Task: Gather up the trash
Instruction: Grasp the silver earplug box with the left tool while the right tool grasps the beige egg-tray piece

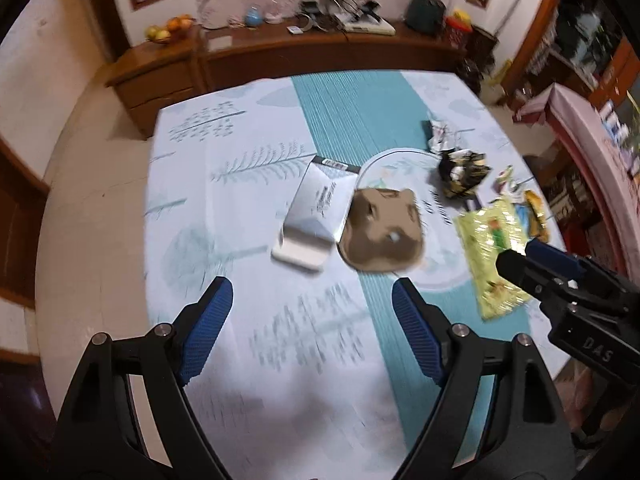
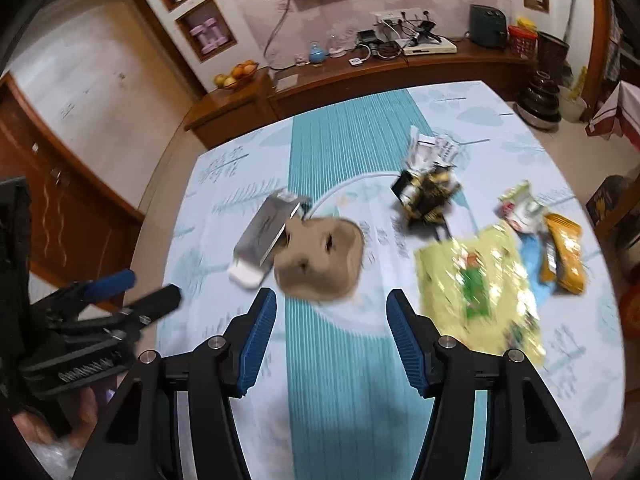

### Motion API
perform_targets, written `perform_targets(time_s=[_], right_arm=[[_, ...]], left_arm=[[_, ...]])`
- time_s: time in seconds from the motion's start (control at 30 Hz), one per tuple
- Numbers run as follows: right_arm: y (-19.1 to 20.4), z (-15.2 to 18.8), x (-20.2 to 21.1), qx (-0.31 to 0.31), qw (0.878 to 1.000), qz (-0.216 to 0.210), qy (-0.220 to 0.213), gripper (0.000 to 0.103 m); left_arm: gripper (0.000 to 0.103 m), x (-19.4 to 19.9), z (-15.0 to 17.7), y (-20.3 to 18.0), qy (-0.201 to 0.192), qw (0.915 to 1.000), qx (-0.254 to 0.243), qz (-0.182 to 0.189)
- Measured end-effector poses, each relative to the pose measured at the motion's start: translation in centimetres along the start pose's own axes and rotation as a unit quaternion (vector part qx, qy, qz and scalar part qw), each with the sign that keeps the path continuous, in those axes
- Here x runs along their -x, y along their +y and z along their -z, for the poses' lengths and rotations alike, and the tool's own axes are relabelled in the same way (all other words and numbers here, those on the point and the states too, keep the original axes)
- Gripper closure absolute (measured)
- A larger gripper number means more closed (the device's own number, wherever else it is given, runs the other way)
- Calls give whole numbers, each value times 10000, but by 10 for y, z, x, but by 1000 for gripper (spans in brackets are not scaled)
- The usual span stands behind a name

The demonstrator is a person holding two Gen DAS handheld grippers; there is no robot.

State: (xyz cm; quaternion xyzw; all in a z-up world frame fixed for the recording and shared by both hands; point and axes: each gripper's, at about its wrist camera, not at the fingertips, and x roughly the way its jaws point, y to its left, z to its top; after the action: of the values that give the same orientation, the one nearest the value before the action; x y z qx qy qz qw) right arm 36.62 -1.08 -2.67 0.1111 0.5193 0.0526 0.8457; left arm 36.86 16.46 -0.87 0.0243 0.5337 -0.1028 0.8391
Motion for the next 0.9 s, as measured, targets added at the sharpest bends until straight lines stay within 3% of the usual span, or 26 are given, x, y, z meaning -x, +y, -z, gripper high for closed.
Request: perform_targets(time_s=[0.17,0.33,0.7,0.83,0.9], right_arm=[[1,-25,-53,-260,9995,86,137,45],[-7,-35,-85,-531,9983,115,215,45],[-7,-37,-121,-716,9966,64,405,41],[-1,-37,-132,-703,9962,75,513,36],[5,-39,-141,-640,9962,109,588,33]], left_arm=[[23,-76,-34,6,467,9984,-271,157],[23,-130,-48,6,905,9945,-279,452],[24,-186,-63,5,1321,9893,-433,436],[39,-186,-68,15,1172,9913,-360,472],[40,-185,-70,23,1157,9916,-260,511]])
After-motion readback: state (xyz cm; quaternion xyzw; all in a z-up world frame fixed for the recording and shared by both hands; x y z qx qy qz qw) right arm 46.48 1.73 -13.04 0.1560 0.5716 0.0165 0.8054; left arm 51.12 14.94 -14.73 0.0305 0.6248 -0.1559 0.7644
